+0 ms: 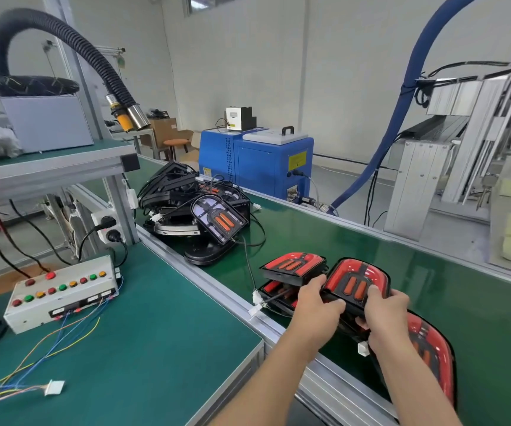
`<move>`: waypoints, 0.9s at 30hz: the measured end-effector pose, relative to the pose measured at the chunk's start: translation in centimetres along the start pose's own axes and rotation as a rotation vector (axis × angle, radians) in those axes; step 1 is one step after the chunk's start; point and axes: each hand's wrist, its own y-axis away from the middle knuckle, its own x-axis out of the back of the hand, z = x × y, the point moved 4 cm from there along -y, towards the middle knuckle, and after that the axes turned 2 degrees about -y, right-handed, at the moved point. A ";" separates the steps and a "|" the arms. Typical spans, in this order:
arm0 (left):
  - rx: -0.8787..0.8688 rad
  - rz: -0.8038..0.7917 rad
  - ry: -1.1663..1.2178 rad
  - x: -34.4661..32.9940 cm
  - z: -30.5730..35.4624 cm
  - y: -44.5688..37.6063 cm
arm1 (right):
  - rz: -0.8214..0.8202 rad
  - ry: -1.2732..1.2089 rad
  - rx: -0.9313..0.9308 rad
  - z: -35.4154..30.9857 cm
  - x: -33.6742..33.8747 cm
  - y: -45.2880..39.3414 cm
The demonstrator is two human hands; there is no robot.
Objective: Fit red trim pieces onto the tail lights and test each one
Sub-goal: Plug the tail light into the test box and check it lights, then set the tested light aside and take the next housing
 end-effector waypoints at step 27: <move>-0.093 0.443 0.103 11.2 -3.8 10.3 | -0.021 0.482 0.866 -3.3 -1.5 11.8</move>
